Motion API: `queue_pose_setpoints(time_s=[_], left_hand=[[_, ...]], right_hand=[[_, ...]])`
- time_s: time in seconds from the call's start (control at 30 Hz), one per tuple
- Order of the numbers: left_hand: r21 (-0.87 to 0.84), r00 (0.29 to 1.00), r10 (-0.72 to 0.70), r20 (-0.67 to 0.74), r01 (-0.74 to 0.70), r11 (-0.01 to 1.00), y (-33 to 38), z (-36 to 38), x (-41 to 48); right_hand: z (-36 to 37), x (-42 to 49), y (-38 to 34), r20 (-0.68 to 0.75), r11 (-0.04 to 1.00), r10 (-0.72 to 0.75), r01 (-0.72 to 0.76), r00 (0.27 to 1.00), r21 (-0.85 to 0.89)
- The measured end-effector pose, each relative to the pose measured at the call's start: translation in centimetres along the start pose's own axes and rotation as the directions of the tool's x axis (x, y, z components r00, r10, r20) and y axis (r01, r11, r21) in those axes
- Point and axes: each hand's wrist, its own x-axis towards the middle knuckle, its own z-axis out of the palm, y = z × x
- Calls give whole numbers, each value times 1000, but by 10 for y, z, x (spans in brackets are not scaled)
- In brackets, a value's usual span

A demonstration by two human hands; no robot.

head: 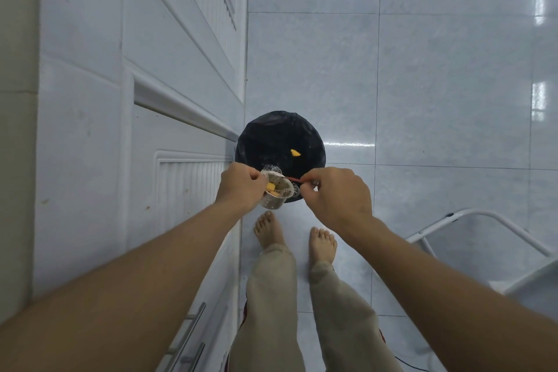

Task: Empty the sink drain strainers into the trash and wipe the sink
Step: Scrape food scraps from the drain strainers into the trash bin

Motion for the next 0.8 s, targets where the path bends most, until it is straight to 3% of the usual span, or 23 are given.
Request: queue_pose_setpoints(time_s=[0.23, 0.4, 0.53, 0.8], left_hand=[[-50, 999, 33, 41, -31, 998, 3, 4, -4], [-21, 999, 12, 37, -11, 1000, 3, 6, -5], [-8, 999, 3, 35, -2, 1000, 3, 7, -4], [-15, 998, -17, 58, 18, 1000, 3, 10, -5]], right_hand=[[13, 2, -3, 258, 998, -29, 44, 966, -53], [16, -5, 1, 101, 993, -58, 68, 993, -100], [15, -9, 4, -16, 999, -29, 29, 999, -17], [21, -9, 10, 101, 999, -39, 41, 994, -17]])
